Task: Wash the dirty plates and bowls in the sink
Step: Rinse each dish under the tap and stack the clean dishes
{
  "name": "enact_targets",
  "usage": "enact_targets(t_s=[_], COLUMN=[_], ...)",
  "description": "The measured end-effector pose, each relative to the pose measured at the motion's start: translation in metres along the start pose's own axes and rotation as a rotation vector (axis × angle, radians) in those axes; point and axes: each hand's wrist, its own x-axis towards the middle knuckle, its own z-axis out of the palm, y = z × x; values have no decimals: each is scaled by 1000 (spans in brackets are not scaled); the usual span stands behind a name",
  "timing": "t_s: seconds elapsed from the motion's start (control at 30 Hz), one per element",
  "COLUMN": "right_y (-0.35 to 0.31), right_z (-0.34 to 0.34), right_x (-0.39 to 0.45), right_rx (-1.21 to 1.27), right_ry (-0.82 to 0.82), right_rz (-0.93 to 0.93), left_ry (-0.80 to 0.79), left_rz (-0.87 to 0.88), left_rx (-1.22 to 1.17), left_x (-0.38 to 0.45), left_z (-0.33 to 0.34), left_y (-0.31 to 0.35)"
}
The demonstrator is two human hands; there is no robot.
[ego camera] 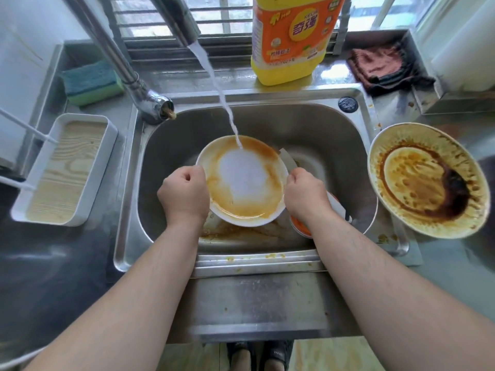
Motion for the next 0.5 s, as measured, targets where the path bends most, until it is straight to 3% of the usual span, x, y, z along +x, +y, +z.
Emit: enact_targets(t_s=[0.13,0.23,0.33,0.5], right_y=[-2,-3,-3,-6], right_z=[7,7,6,0], right_x=[2,0,-2,-8], right_rx=[48,120,193,249], right_ry=[-24,1,82,327], right_rz=[-21,-61,-140,-318], left_ry=[81,105,104,-77], left_rz=[173,183,116,-73], left_rx=[-43,-70,-53,-11], left_x=[-3,1,6,6], left_z=[-4,-2,1,6], left_y=[3,0,-5,-7])
